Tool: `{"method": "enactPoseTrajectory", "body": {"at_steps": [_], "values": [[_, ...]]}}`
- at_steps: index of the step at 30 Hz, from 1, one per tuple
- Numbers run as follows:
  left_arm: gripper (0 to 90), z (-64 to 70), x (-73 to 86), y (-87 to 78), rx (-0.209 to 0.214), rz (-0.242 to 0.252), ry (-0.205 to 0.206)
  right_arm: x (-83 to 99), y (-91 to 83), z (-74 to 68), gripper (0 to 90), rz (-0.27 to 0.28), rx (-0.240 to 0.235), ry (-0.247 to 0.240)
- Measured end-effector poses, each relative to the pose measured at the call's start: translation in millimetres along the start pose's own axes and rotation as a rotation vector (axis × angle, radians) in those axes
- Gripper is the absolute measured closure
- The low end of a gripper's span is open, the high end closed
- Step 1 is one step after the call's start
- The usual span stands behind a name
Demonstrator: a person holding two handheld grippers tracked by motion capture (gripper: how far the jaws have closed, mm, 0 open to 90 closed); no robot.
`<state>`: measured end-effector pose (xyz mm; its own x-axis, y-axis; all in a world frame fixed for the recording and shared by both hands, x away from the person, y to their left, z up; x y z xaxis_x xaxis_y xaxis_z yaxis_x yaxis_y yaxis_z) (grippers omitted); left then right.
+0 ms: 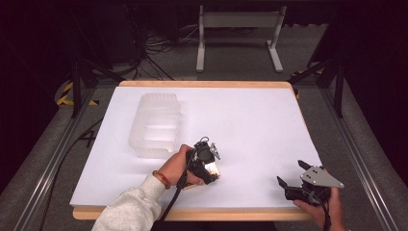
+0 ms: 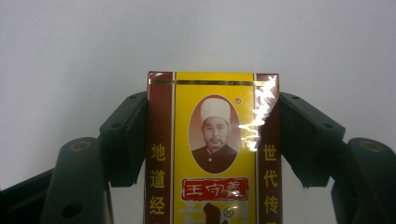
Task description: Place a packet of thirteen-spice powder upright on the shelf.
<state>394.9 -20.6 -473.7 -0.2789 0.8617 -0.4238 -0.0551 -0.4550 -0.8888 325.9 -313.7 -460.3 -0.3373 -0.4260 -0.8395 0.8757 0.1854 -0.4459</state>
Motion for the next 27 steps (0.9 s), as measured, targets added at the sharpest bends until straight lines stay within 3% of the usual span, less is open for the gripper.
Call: {"method": "enactPoseTrajectory", "body": {"at_steps": [3,10,16,19,23,24,25,27], "values": [[32.2,0.5,0.0,-1.5,-0.012,0.002,0.005,0.1,0.1,0.5,11.8,0.0,0.001,0.003],[32.4,4.2,0.0,-22.9,-0.029,0.109,0.021,-0.3,0.1,-0.7,11.8,0.0,0.002,-0.004],[32.5,8.9,-2.2,-69.1,-0.08,0.303,0.017,-0.4,-0.1,-0.4,11.8,0.002,0.004,-0.003],[32.5,8.8,-0.4,-89.9,-0.119,0.375,0.014,-0.9,-0.5,-0.8,11.8,0.007,0.004,-0.005],[32.6,4.3,2.4,-114.5,-0.168,0.488,-0.027,-1.9,-1.3,-0.4,11.8,0.015,0.006,0.001],[32.6,4.3,2.4,-114.5,-0.168,0.488,-0.027,-1.9,-1.3,-0.4,11.8,0.015,0.006,0.001],[32.6,2.7,3.5,-121.3,-0.176,0.522,-0.037,-2.2,-1.3,-0.2,11.9,0.017,0.009,0.002],[32.6,-0.9,6.3,-130.8,-0.215,0.566,-0.055,-2.1,-1.3,-0.1,11.8,0.017,0.01,0.001]]}}
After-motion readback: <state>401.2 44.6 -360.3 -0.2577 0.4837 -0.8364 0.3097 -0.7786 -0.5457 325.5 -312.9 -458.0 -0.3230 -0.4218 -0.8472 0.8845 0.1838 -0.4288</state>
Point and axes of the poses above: each handheld gripper's, and its own axes: y roughly forward along the jaws, x roughly out of its underside, z roughly to its right, the point moved 6 cm from there along y, roughly forward along the jaws, and after that the axes turned 9 degrees about x, right-handed, at the moved point
